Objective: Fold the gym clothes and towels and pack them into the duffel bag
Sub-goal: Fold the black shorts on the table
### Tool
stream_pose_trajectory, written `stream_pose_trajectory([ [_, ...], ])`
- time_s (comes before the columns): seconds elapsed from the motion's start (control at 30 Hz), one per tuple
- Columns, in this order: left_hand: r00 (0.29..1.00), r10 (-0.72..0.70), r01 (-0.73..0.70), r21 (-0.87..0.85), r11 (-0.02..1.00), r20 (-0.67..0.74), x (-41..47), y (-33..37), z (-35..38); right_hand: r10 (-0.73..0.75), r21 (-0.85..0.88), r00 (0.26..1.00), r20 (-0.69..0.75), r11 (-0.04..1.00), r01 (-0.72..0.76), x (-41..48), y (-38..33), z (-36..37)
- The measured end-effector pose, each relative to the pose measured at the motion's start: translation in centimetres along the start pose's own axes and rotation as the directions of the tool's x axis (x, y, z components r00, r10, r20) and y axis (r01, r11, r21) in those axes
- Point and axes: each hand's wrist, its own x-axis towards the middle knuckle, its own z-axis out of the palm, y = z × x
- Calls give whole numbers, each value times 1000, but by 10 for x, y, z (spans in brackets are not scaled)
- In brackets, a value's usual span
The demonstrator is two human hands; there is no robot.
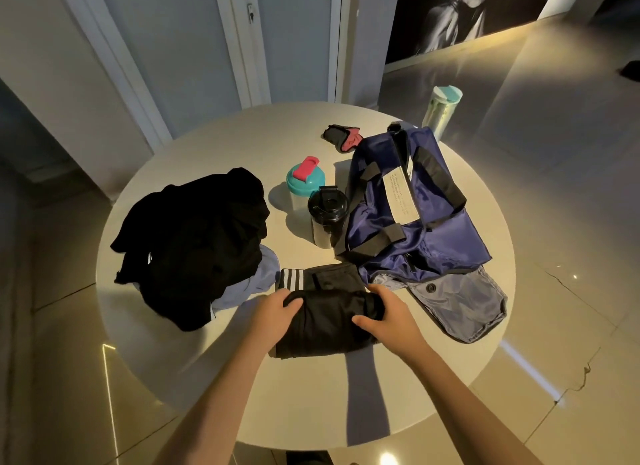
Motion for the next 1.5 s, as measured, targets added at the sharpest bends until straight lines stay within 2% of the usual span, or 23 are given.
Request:
stream_pose_trajectory([
  [0.1, 999, -6, 6, 11, 1000, -49, 29, -1, 4, 64, -129, 998, -6, 990, -64, 28, -2, 2],
  [0.2, 998, -49, 48, -23, 999, -31, 52, -2, 9, 46, -271, 999, -22, 961, -50, 50, -5, 7],
  [0.3, 998, 2, 4, 114, 993, -60, 71, -9, 14, -24, -360, 1000, -14, 933, 17, 68, -7, 14],
  [0.43, 995, 68, -49, 264, 963, -66, 88, -16, 18, -68, -575, 997, 38, 814, 77, 89, -9, 21],
  [0.5, 997, 71, -64, 272, 960, -17, 95, -18, 19, -114, -608, 992, 61, 784, 128, 97, -9, 24],
  [0.6, 985, 56, -82, 163, 983, 163, 105, -22, 17, -180, -612, 973, 143, 757, 229, 109, -7, 25],
  [0.7, 964, 39, -61, 79, 995, 263, 114, -23, 14, -132, -621, 938, 322, 718, 314, 121, -7, 20],
  [0.83, 945, 1, -71, 202, 977, 328, 125, -25, 12, 18, -614, 880, 475, 723, 317, 133, -7, 14],
  [1.0, 922, 50, -152, 239, 959, 384, 125, -20, 6, 149, -664, 829, 539, 680, 311, 143, -23, 10],
  [1.07, 929, 102, -204, 259, 944, 357, 120, -15, 4, 182, -696, 819, 543, 643, 319, 145, -27, 9],
  [1.17, 939, 168, -233, 194, 953, 301, 108, -9, 1, 180, -726, 840, 513, 613, 312, 143, -26, 10],
  [1.3, 948, 245, -281, 170, 945, 204, 91, -5, -5, 93, -766, 883, 460, 545, 342, 128, -21, 10],
  [1.4, 950, 284, -302, 160, 940, 125, 78, -1, -13, -142, -731, 922, 360, 571, 374, 110, -14, 5],
  [1.5, 950, 313, -308, 164, 937, -9, 64, 6, -23, -366, -695, 911, 192, 604, 389, 98, -11, 0],
])
